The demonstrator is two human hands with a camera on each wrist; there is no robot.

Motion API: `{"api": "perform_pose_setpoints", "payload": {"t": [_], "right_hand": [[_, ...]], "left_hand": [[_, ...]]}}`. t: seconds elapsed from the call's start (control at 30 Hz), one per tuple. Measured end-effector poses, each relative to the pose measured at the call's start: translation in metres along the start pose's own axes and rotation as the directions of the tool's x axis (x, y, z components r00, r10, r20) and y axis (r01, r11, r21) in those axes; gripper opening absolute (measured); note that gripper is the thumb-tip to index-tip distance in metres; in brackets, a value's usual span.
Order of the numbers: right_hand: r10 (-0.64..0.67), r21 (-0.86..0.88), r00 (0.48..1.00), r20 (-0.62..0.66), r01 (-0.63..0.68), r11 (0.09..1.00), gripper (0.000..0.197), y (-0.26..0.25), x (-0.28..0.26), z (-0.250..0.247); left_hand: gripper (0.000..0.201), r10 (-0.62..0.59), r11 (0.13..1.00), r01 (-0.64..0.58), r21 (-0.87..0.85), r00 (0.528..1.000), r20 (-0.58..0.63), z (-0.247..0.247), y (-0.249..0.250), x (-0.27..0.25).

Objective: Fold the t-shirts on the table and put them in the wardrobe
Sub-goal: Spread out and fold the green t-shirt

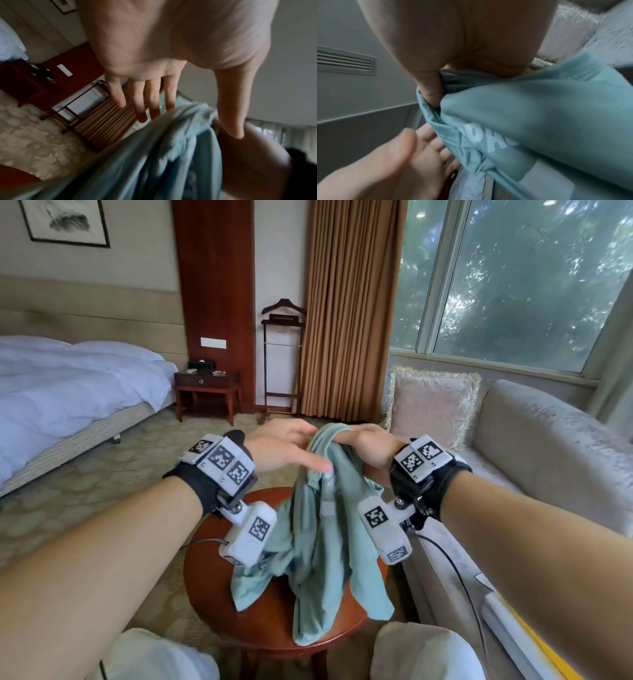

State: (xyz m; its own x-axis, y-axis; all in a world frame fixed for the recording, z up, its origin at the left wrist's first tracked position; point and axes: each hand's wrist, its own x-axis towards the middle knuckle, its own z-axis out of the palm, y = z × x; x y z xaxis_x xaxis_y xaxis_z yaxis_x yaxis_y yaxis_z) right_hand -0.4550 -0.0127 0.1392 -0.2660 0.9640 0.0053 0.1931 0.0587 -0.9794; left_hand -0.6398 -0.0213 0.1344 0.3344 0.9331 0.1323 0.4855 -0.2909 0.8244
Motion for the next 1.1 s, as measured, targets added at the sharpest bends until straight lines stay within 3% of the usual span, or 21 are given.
{"api": "perform_pose_setpoints", "payload": {"t": [0.07, 0.13, 0.3, 0.43, 0.53, 0.67, 0.77, 0.97, 1.1], "right_hand": [[-0.050, 0.032, 0.999, 0.011, 0.050, 0.998, 0.028, -0.003, -0.002, 0.005], [-0.070, 0.034, 0.997, 0.021, 0.070, 0.997, 0.021, -0.006, -0.004, 0.007], [-0.074, -0.150, 0.980, -0.184, 0.046, 0.988, 0.018, -0.004, -0.001, -0.005], [-0.073, -0.277, 0.955, -0.288, -0.010, 0.961, 0.021, -0.001, -0.002, -0.018], [-0.089, -0.363, 0.952, -0.292, -0.025, 0.931, 0.015, 0.001, -0.002, -0.022], [-0.092, -0.556, 0.929, -0.358, -0.133, 0.821, 0.006, 0.013, 0.001, -0.030], [-0.064, -0.637, 0.917, -0.393, -0.221, 0.738, 0.008, 0.020, -0.001, -0.034], [-0.085, -0.657, 0.891, -0.445, -0.261, 0.707, 0.022, 0.019, -0.004, -0.035], [-0.043, -0.679, 0.899, -0.437, -0.298, 0.671, 0.040, 0.010, -0.008, -0.038]], "left_hand": [[0.070, 0.118, 0.992, -0.119, 0.034, 0.992, 0.041, 0.011, -0.002, 0.004], [0.052, 0.192, 0.976, -0.188, 0.113, 0.981, -0.024, 0.016, -0.001, 0.005], [0.018, 0.138, 0.976, -0.107, 0.189, 0.977, -0.160, 0.008, -0.007, 0.011], [0.017, 0.121, 0.982, -0.098, 0.159, 0.983, -0.142, 0.000, -0.006, 0.005], [0.009, 0.154, 0.947, -0.087, 0.310, 0.968, -0.196, -0.005, -0.008, 0.006], [0.020, 0.152, 0.916, 0.032, 0.400, 0.896, -0.418, -0.010, -0.006, 0.007], [0.026, 0.135, 0.930, 0.088, 0.357, 0.823, -0.552, -0.015, 0.003, 0.004], [0.038, -0.028, 0.988, 0.124, 0.087, 0.712, -0.701, -0.026, 0.003, 0.005], [0.049, -0.071, 0.987, 0.153, 0.039, 0.651, -0.756, -0.030, 0.006, -0.001]]}}
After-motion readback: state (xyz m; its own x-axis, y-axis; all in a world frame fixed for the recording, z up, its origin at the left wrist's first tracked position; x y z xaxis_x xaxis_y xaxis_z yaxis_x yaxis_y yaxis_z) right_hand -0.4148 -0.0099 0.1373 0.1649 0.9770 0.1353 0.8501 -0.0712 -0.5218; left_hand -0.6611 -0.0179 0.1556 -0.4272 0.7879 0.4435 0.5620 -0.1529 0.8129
